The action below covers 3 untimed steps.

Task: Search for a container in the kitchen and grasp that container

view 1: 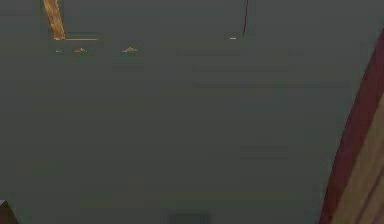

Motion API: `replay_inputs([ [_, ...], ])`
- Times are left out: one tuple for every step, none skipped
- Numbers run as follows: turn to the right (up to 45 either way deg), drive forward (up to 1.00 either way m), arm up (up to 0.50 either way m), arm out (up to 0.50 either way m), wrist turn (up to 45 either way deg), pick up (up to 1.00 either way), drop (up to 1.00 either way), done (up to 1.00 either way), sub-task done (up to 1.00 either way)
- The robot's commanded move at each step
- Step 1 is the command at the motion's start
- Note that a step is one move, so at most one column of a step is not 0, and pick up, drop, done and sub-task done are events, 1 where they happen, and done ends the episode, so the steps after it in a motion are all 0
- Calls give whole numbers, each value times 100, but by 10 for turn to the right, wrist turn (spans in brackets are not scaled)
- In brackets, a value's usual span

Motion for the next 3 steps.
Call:
replay_inputs([
  [450, 0, 0, 0, 0, 0, 0, 0, 0],
  [450, 0, 0, 0, 0, 0, 0, 0, 0],
  [270, 0, 0, 0, 0, 0, 0, 0, 0],
])
